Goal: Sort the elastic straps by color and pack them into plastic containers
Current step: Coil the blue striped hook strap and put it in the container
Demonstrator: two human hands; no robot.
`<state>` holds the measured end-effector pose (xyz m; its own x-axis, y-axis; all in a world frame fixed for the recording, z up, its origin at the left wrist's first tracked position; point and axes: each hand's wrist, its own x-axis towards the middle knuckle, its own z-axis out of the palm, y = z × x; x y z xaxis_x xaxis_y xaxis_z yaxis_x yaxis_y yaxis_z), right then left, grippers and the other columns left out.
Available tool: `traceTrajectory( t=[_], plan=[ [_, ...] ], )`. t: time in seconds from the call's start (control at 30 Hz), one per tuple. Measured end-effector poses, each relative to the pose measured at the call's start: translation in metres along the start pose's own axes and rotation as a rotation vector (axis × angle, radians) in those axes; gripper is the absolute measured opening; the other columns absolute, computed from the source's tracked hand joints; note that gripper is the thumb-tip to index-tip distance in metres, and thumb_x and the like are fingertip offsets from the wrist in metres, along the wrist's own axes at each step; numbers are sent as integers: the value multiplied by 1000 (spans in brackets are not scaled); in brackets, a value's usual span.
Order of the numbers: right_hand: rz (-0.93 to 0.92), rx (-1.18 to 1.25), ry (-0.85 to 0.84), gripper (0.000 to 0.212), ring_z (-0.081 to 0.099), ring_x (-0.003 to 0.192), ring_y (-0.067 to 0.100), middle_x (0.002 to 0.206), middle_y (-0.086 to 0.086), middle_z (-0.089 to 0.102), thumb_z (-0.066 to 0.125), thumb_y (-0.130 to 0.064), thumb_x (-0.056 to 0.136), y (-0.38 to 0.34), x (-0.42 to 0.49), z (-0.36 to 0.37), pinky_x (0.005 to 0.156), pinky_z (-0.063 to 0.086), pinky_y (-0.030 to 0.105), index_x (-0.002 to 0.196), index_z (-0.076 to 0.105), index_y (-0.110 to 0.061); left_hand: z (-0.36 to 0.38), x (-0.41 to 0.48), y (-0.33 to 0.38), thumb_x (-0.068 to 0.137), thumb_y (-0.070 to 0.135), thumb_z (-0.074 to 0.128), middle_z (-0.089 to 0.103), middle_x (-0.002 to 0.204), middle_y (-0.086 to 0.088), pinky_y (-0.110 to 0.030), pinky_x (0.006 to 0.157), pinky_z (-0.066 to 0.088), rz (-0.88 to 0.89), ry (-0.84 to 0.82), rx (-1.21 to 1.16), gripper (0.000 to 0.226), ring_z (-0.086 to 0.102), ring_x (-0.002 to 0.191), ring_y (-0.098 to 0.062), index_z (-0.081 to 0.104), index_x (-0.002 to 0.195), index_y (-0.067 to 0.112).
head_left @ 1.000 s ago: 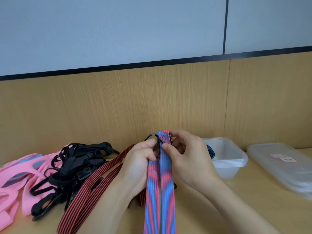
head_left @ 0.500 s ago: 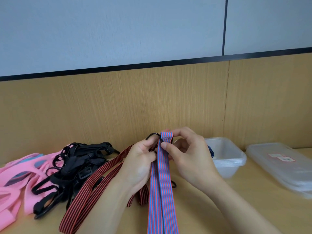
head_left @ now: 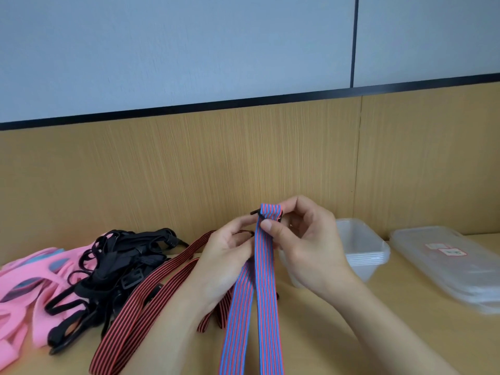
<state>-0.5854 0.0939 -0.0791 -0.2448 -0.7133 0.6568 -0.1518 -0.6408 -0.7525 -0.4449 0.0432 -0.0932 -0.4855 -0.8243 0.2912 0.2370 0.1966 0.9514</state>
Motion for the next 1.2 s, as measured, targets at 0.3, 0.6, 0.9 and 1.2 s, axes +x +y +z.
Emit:
traceTrajectory(
  t=[0.3,0.6,0.9,1.2],
  plan=[
    [-51,16,-51,17,50,58,13,66,4,63,78,0,83,-10,1,-10,55,43,29,82,66,-12,-10,0,10,94,8,57,73,75,-7,-17,55,53,-88,-116,-162,21,68,59,-11,75,101,-3],
    [-42,-87,-230,17,51,60,22,91,-3,74,76,-3,79,-10,-6,-5,61,47,41,79,67,-18,-18,2,12,97,33,50,72,93,-14,-31,75,57,-131,-122,-376,40,70,84,-24,78,96,5],
    [15,-155,-202,28,54,66,8,100,-3,64,81,4,77,-10,-5,-4,66,45,20,74,67,-20,-18,5,8,94,2,54,71,105,-24,-37,85,58,-65,-35,-269,26,68,93,-30,69,113,-7],
    [424,200,-179,8,68,76,22,88,22,59,71,-4,91,-11,-3,-3,68,58,30,89,66,2,-9,4,7,85,8,63,71,103,-18,-34,83,57,65,105,-193,33,67,89,-24,66,116,-6]
  ],
)
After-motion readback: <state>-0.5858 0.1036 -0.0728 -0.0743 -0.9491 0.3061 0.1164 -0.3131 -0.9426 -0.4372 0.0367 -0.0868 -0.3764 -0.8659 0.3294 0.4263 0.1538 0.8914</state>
